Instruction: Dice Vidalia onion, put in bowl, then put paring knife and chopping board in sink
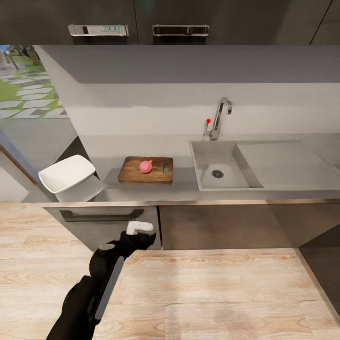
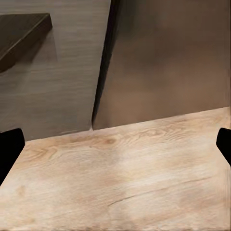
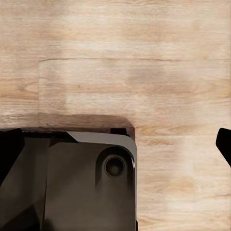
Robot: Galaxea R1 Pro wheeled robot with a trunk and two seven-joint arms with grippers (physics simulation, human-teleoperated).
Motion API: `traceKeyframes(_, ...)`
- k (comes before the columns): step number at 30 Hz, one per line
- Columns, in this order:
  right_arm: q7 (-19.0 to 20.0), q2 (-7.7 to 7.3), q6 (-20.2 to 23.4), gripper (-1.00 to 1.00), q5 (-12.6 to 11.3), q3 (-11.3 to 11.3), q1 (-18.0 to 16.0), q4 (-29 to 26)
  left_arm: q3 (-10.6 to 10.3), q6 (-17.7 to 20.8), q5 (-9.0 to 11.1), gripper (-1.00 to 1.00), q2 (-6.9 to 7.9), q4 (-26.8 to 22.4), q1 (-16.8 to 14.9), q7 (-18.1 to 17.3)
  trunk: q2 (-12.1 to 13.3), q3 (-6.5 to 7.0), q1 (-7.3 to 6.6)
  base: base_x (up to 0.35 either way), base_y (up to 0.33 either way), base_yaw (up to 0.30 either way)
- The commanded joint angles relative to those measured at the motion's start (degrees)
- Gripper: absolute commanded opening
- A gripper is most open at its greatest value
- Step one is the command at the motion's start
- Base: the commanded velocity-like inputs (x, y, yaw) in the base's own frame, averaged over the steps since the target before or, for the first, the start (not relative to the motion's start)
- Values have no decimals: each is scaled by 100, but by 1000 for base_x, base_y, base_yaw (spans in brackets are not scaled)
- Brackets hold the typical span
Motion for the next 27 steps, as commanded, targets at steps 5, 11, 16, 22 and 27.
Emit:
traceKeyframes(5, -20, -7, -14, 100, 13, 3, 2, -5, -35, -1513, 38, 100, 346, -25, 1557, -11, -7, -6, 2, 0, 0, 0)
traceKeyframes(11, -20, -25, -52, 100, 13, -4, 2, -26, -37, -3096, 37, 100, 710, 10, 2804, -3, -7, -6, 2, 0, 0, 0)
traceKeyframes(16, -27, -33, -172, 100, 17, -13, 2, -39, -29, -4696, -1, 100, 837, 127, 3927, 1, -7, -6, 2, 0, 0, 0)
traceKeyframes(22, -35, -34, -339, 100, -10, -23, 2, -40, 188, -5337, -3, 100, 869, 689, 4331, 11, -7, -6, 2, 0, 0, -7)
traceKeyframes(27, -48, -34, -367, 100, -36, -24, 2, -35, 557, -5421, 23, 100, 858, 1273, 4363, 12, -7, -5, 2, 0, 0, -190)
